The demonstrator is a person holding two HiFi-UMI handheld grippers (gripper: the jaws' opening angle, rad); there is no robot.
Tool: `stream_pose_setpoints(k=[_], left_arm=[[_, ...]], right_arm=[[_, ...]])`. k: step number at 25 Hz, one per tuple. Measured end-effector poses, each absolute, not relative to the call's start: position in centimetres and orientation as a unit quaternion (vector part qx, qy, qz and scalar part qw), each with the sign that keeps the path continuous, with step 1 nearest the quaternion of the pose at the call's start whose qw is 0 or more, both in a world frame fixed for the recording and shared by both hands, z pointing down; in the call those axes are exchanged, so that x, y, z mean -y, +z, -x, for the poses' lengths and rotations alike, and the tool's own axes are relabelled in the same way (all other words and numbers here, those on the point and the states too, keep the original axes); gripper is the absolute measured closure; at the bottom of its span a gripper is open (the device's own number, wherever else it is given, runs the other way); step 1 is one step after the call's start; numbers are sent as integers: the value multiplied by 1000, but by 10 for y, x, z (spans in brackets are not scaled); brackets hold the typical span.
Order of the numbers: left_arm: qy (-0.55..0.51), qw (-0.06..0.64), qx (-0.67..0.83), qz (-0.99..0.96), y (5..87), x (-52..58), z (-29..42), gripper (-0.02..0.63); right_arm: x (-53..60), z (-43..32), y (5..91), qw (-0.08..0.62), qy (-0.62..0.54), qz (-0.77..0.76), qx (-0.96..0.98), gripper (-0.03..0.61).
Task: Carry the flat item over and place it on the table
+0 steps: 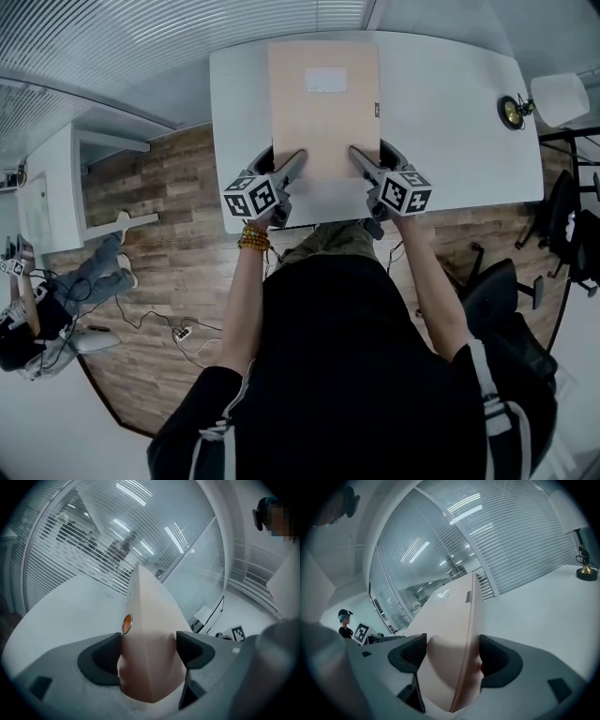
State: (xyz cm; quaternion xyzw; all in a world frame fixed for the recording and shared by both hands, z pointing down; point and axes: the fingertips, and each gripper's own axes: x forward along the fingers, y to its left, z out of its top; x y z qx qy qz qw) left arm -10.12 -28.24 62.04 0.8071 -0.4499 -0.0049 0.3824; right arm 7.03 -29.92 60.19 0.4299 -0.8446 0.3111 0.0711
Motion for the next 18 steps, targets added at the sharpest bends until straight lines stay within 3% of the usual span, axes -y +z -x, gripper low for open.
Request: stream_pose_setpoints(k=[18], left_arm=[[22, 430, 447, -784, 653, 269, 110, 247]], right_arm=[[290, -62, 635, 99, 344, -420, 834, 253]])
